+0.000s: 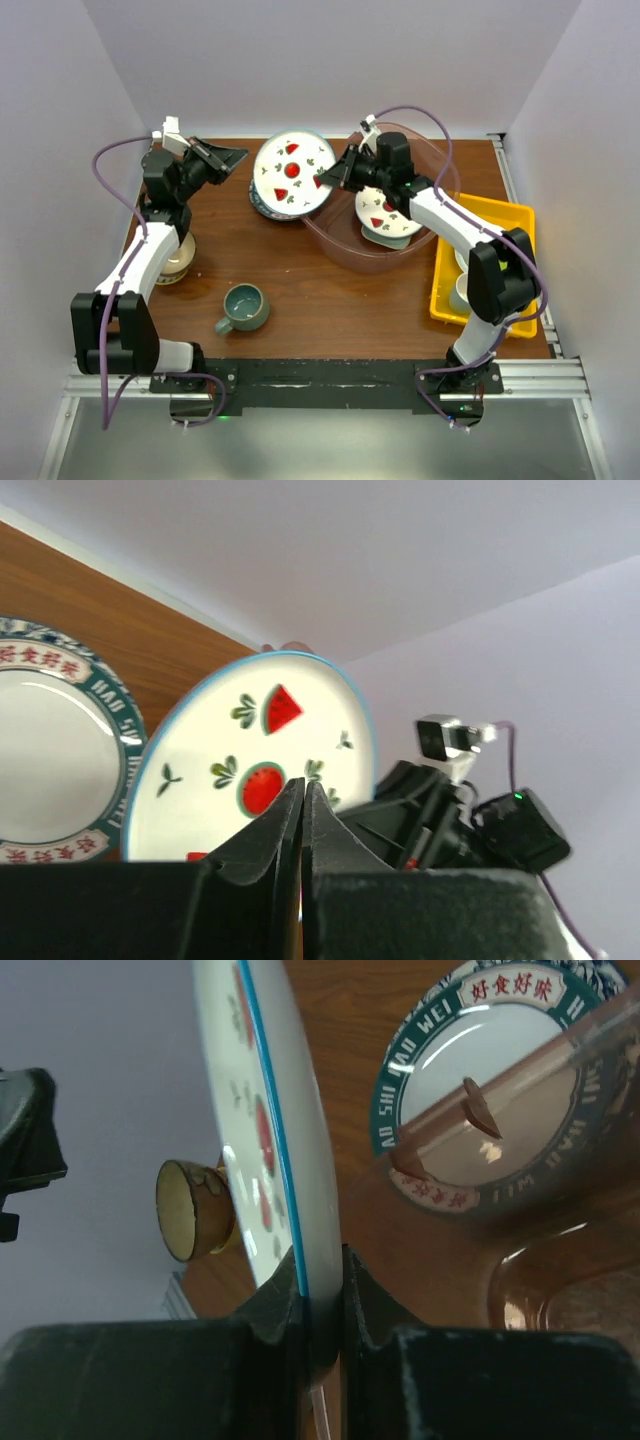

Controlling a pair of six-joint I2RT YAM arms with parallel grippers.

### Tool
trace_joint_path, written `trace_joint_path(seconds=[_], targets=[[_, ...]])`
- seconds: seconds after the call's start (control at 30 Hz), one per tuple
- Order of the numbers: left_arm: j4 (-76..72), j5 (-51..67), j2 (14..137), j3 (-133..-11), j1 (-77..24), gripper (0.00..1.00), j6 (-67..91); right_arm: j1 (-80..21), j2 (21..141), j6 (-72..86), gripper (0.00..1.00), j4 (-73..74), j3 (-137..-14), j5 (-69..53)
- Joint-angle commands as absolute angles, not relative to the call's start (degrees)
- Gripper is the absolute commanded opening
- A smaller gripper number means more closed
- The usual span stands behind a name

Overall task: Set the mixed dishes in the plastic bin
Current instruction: Pick up the plate at the center of the board, then place the plate in the plastic bin.

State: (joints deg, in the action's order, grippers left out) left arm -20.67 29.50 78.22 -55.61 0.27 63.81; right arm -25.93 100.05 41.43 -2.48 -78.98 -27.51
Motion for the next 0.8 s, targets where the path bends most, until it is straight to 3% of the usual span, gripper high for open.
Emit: trace_joint_path(seconds=[0.0, 0.2, 0.27, 0.3, 0.37, 0.4, 0.5, 0.77], targets=[[-28.74, 34.71, 76.9, -57.04, -1.32, 0.0, 66.1, -24.61, 95.81, 48.5, 0.0, -14.75, -75.86, -30.23], [-27.87, 37.79, 76.73, -57.48, -1.14, 0.02, 62.33, -19.96, 92.99, 52.38, 0.0, -20.92, -72.86, -34.54], [-25.68, 37.79, 76.12, -58.61, -0.53, 0.12, 59.26, -17.42, 91.85, 52.47, 0.0, -20.83, -72.95, -36.02], [-21.75, 37.1, 75.33, -59.23, -0.27, 0.27, 55.06, -16.45, 91.32, 52.21, 0.0, -20.83, -72.86, -36.64], [-18.12, 36.65, 74.27, -60.29, 0.0, 0.43, 50.65, -13.99, 89.31, 49.5, 0.0, -20.39, -72.07, -38.4], [-14.19, 35.17, 73.05, -60.55, 0.0, 0.56, 45.93, -13.37, 88.51, 47.48, 0.0, -19.35, -71.98, -38.84], [-6.89, 29.47, 70.06, -60.12, 1.58, 0.72, 36.26, -11.78, 85.88, 37.93, 0.0, -12.67, -72.07, -39.9], [-2.2, 20.4, 63.11, -50.03, 1.49, 0.82, 23.38, -6.95, 82.97, 17.25, 0.0, 2.63, -72.77, -41.57]])
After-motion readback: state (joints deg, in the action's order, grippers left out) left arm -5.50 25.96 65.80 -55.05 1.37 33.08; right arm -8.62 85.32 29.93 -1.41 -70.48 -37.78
